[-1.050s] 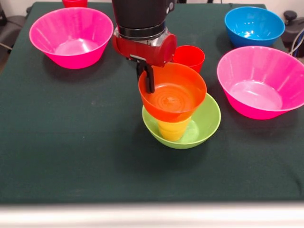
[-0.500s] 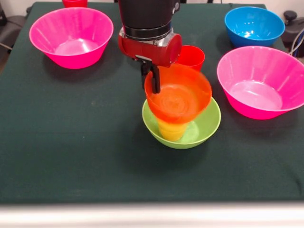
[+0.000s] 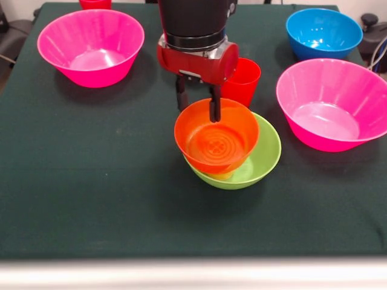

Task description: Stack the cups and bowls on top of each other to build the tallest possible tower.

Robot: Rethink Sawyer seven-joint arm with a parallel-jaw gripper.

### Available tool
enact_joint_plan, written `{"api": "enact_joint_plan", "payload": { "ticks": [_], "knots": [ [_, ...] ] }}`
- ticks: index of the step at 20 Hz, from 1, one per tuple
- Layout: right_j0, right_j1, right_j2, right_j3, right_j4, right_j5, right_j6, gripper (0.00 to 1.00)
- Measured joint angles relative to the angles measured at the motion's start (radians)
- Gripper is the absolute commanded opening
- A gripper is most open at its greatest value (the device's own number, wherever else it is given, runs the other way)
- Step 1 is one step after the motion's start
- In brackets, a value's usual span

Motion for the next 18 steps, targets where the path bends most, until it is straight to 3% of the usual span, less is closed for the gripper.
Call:
{"api": "enact_joint_plan", "payload": {
  "ticks": [12, 18],
  "knots": [
    [0.037, -0.002, -0.02, -0.029, 0.0, 0.02, 0.0, 1.0],
    [0.027, -0.055, -0.025, -0.061, -0.001, 0.213, 0.0, 1.0]
  ]
}}
